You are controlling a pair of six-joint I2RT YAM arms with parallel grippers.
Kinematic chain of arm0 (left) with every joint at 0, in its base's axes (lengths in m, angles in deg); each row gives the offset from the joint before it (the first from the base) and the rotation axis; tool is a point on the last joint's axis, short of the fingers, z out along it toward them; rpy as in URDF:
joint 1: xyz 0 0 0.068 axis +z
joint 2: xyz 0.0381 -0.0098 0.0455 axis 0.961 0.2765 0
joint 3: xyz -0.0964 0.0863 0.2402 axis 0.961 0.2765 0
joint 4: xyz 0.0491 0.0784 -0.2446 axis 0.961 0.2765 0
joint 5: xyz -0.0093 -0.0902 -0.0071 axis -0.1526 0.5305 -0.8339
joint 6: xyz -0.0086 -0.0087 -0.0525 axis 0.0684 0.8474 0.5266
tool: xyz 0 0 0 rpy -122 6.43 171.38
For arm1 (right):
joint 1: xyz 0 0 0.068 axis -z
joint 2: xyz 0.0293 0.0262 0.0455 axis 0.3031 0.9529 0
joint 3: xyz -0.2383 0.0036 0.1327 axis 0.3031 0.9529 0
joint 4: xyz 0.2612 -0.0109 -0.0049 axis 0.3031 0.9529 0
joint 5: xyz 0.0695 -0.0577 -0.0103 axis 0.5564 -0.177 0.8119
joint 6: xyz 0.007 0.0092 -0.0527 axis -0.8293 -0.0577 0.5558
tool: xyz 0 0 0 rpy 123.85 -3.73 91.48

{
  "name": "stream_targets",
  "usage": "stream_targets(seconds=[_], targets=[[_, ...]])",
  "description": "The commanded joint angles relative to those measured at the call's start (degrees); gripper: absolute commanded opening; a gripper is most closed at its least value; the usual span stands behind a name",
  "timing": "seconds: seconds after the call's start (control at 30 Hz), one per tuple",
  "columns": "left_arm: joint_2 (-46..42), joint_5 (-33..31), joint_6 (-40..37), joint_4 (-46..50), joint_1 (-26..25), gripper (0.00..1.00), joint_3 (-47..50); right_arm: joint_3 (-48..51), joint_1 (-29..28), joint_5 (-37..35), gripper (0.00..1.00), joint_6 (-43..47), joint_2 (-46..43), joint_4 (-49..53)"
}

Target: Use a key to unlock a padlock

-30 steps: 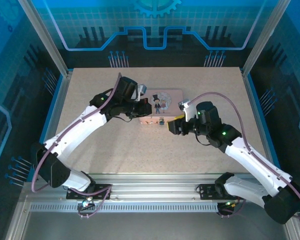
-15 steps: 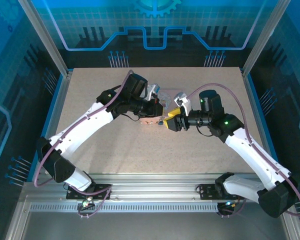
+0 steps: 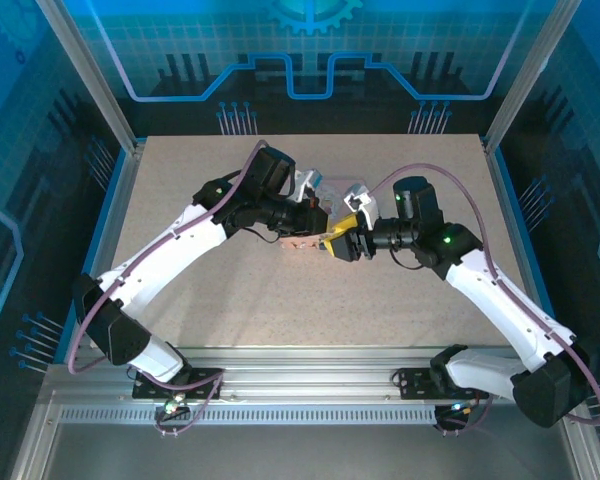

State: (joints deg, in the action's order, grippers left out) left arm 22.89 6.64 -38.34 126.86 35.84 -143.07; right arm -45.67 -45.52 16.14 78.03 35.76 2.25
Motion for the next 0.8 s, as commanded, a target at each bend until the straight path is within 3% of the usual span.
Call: stream_targets(seconds=[0.0,0.2,0.77], targets=[[-0.11,2.52,-0.83,0.98,-0.65,0.0,-1.77,-2.44,0.63,1.81,0.51,1.27,0.57,0.79],[-0.16,3.21,-0.78,0.63,-0.83,0.0,-1.68,-3.75,0.63,3.09,0.43,2.32,1.69,2.14],[-0.27,4.26,-0.25,-0.07,-0.92,0.0,-2.11,-6.25,-0.15,4.87,0.42,5.6,2.87,6.81]])
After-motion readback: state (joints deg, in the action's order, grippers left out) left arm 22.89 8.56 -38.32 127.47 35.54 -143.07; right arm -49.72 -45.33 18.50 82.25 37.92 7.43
